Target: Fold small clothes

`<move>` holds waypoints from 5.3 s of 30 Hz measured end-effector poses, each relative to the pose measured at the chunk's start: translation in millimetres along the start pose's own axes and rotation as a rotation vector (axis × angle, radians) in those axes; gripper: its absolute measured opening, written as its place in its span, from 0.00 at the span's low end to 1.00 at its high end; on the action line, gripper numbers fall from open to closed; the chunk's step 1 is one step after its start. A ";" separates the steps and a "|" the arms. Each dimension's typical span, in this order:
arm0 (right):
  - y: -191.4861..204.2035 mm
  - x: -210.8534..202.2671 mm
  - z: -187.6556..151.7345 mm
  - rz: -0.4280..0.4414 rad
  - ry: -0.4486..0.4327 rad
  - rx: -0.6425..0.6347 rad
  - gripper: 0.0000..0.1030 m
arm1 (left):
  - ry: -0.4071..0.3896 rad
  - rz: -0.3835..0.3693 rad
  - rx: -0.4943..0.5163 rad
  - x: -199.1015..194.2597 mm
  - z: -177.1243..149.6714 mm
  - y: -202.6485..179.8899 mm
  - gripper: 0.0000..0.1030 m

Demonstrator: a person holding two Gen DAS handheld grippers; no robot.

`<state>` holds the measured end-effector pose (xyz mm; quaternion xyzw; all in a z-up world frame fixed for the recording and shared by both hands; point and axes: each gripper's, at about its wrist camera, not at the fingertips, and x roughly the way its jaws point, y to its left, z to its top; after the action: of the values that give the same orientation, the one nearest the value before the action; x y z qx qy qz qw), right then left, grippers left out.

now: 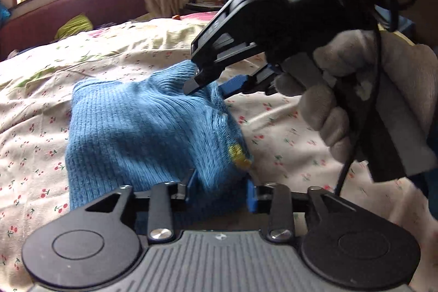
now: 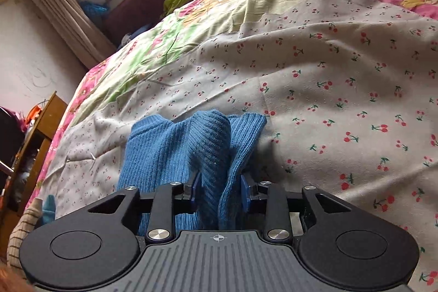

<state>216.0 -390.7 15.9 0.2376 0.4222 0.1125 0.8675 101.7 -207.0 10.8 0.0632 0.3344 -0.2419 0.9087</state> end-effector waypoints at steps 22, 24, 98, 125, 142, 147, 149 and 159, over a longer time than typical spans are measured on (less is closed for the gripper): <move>-20.4 -28.7 -97.8 0.039 0.028 0.153 0.04 | 0.021 0.151 -0.132 -43.8 -15.1 80.3 0.52; -18.5 -24.8 -99.1 0.028 0.042 0.134 0.05 | 0.044 0.158 -0.106 -30.4 -14.3 82.4 0.52; 0.6 24.3 -48.3 -0.097 -0.238 0.014 0.36 | 0.017 0.188 -0.244 53.7 39.0 128.6 0.72; 71.9 -85.2 -164.7 -0.259 -0.198 -0.126 0.37 | 0.079 0.198 -0.275 -59.6 -30.1 75.9 0.83; 96.2 -112.4 -190.4 -0.275 -0.190 -0.158 0.39 | 0.054 0.197 -0.272 -88.6 -48.9 66.9 1.00; 106.0 -127.8 -191.0 -0.261 -0.201 -0.172 0.44 | 0.017 0.193 -0.287 -106.1 -44.7 67.1 1.00; 112.7 -137.0 -192.8 -0.263 -0.203 -0.191 0.45 | 0.001 0.194 -0.280 -113.4 -42.9 64.8 1.00; 100.0 -124.9 -201.2 -0.306 -0.160 -0.148 0.45 | 0.088 0.205 -0.315 -101.2 -52.5 69.3 1.00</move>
<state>-18.7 -290.1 44.7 0.1142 0.3737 -0.0092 0.9204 38.0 -91.6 31.7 -0.0356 0.3995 -0.0897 0.9116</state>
